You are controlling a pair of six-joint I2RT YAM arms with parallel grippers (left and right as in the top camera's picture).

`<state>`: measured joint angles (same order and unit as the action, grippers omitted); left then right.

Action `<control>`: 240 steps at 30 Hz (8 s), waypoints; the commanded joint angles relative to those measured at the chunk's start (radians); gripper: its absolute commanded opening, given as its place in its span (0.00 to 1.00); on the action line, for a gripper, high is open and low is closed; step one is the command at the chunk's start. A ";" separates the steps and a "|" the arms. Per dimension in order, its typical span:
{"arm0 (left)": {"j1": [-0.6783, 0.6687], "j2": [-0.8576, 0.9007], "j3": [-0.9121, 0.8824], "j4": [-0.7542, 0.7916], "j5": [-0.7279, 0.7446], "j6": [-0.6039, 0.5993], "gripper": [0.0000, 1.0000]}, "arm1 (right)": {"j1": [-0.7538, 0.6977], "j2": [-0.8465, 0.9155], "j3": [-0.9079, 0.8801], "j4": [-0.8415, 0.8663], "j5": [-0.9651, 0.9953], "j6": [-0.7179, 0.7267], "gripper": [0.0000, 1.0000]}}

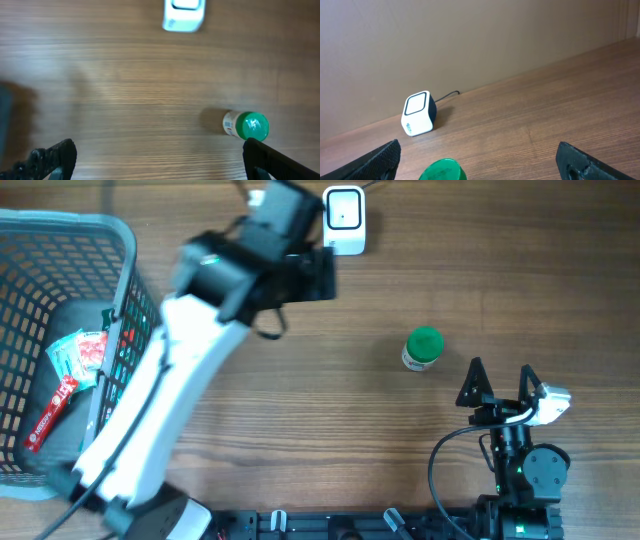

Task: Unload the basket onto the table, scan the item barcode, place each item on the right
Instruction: 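Return the left gripper to the basket and grasp the orange snack pack, then carry the orange pack with the left gripper and place it beside the jar, then reach the left gripper into the basket and grasp the mint-green wipes pack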

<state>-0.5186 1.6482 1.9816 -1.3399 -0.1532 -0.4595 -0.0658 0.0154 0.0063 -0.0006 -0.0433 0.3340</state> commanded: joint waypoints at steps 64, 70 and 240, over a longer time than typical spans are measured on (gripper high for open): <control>1.051 0.198 -0.673 0.518 0.108 -0.390 0.72 | 0.006 -0.006 -0.001 0.003 0.009 -0.017 1.00; 1.048 0.201 -0.675 0.538 0.108 -0.390 0.43 | 0.006 -0.006 -0.001 0.003 0.009 -0.017 1.00; 1.099 0.014 -0.900 0.796 0.130 -0.471 0.04 | 0.006 -0.005 -0.001 0.003 0.009 -0.017 1.00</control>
<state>0.5800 1.7321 1.0443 -0.5415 -0.1551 -1.0046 -0.0658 0.0154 0.0063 -0.0006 -0.0433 0.3340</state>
